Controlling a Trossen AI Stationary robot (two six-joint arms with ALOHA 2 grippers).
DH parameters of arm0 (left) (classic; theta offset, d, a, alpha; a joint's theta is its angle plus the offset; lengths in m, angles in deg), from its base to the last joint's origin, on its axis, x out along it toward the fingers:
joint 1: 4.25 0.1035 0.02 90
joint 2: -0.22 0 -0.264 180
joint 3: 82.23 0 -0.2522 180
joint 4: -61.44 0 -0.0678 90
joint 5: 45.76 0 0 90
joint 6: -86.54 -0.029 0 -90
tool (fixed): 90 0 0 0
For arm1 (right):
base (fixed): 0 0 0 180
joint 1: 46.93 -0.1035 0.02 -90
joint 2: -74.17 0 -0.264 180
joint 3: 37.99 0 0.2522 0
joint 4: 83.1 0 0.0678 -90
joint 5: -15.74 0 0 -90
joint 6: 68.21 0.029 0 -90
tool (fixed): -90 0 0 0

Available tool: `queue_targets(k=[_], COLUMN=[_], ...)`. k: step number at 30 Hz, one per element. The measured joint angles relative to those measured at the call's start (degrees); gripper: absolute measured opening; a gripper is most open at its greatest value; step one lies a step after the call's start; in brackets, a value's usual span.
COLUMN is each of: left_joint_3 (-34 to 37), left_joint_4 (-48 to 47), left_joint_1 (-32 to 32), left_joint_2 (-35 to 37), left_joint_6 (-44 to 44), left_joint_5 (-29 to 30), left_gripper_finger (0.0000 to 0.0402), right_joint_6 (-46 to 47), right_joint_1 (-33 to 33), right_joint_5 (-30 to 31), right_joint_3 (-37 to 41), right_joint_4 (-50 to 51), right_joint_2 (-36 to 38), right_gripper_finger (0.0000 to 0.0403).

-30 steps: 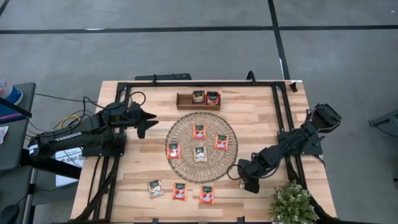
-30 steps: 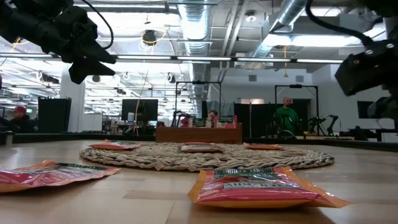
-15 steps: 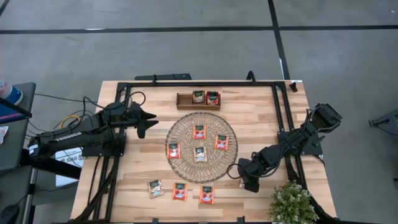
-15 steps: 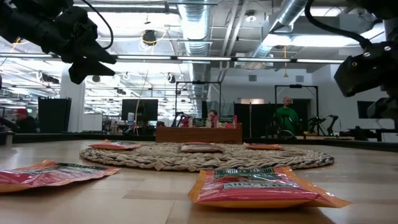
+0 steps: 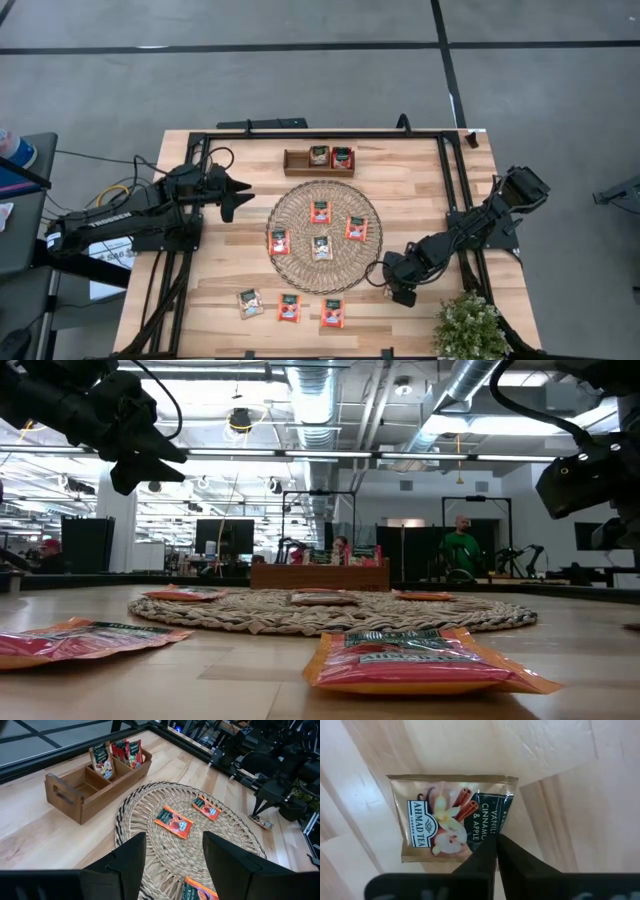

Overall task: Pick & Place Tea
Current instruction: Put the brown tea bag into the middle section of the wooden organizer

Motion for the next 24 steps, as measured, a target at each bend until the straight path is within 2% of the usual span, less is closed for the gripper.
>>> queue_targets(k=[8, 12, 19, 24], left_joint_3=[0.01, 0.02, 0.02, 0.02], left_joint_4=[0.00, 0.00, 0.00, 0.00], left_joint_1=[0.00, 0.00, 0.00, 0.00], left_joint_2=[0.00, -0.01, 0.00, 0.00], left_joint_6=[-0.01, 0.01, 0.05, 0.36], left_joint_5=[-0.01, -0.01, -0.01, -0.01], left_gripper_finger=[0.0188, 0.0188, 0.0188, 0.0188], right_joint_6=[2.20, 1.16, -5.62, -10.21], right_joint_1=[0.00, 0.01, 0.07, 0.83], right_joint_5=[0.06, 1.05, 7.20, 17.11], right_joint_3=[-0.30, -2.70, -11.46, -18.82], right_joint_4=[1.02, 8.12, 21.91, 32.28], right_joint_2=[0.07, -0.13, -0.02, -0.02], right_gripper_finger=[0.0001, 0.0000, 0.0000, 0.0000])
